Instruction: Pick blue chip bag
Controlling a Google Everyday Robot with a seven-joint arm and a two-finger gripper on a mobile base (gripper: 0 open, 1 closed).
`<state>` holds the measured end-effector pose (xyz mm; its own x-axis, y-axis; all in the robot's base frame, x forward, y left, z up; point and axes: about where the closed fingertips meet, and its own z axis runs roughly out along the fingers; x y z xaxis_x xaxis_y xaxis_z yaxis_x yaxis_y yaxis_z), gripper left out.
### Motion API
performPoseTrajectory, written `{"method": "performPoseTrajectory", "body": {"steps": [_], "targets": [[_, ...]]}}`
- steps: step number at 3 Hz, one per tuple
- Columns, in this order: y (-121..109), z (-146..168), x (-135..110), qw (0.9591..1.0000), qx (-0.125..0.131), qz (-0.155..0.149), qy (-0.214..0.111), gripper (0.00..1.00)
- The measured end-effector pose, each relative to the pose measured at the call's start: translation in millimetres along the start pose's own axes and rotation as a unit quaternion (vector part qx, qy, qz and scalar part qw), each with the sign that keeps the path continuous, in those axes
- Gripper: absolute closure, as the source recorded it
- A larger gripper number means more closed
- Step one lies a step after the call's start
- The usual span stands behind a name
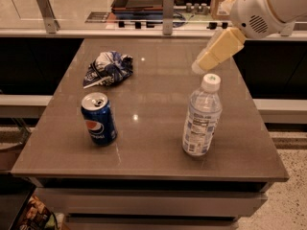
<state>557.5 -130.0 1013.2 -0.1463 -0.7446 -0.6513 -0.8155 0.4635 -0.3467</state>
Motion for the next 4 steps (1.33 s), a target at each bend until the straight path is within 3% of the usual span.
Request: {"method": "performPoseTrajectory", "body": {"steps": [2,4], "targets": [[11,54,-34,0.9989,-0.036,-0.024,-0.02,0.0],[14,63,-39,0.9986,-0.041,-0.033,-0.008,0.0]]}}
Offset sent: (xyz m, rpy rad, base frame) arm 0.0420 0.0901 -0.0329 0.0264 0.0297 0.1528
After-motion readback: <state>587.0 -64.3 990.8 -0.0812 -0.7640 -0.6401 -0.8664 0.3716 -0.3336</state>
